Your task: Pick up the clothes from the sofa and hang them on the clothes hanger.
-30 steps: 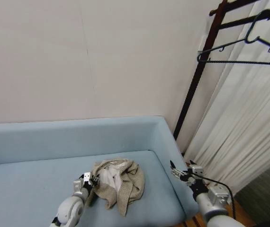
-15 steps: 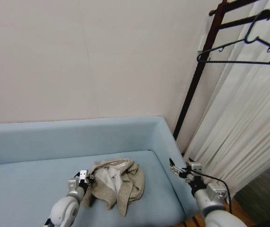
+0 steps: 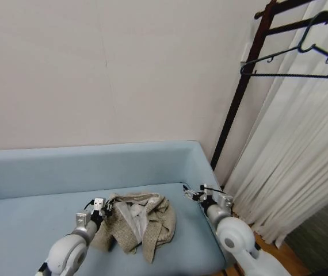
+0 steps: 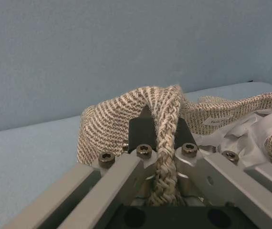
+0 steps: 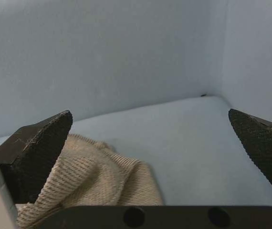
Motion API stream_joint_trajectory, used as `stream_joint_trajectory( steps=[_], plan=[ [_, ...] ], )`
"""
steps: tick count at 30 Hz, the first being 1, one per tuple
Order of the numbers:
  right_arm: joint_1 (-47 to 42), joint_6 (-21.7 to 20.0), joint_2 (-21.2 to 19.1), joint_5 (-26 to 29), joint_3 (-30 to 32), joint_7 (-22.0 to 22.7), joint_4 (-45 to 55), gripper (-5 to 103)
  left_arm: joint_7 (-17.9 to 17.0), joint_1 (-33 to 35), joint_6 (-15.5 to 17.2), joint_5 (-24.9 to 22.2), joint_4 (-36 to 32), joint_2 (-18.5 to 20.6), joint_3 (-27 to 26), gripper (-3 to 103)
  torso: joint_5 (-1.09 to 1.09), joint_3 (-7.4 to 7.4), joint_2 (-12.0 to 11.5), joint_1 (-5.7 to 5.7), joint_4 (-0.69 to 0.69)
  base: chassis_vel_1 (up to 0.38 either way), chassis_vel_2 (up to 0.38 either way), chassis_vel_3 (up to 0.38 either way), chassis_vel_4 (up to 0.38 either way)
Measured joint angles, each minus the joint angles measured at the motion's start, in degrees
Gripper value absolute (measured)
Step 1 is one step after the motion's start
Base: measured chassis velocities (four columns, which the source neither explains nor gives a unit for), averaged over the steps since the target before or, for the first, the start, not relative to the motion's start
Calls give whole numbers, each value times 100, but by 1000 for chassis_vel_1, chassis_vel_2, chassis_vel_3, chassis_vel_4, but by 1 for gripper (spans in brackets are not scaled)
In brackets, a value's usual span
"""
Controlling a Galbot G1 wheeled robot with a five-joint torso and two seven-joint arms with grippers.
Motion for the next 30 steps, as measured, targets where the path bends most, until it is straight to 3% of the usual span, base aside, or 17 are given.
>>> stream_joint_trajectory(
  steps=[3,8,24,28,29,30],
  plan=[
    [443,4,289,172,-580,560,-358,100,33,-85,-5,-108,-12,151,13,2,1,0,0,0,1,0,0,0,0],
    [719,26,583,173,-1117,1040,-745,100,52,-209,-27,-189,44,251,16,2,0,0,0,0,1,0,0,0,0],
    [901,228,1220,381,-1901,1603,-1223,103,55,-561,-48,-303,197,432,259,2,1,-1,0,-1,0,0,0,0,0],
    [941,274,1306,404,-1939,1684,-1370,99,54,-560,-49,-307,170,442,258,2,1,-1,0,-1,0,0,0,0,0],
    [982,295,1357,429,-1938,1700,-1472,92,54,-550,-58,-308,147,447,245,2,1,-1,0,-1,0,0,0,0,0],
    [998,298,1373,445,-1933,1703,-1505,92,54,-544,-62,-308,139,447,241,2,1,0,0,-1,0,0,0,0,0]
  ],
)
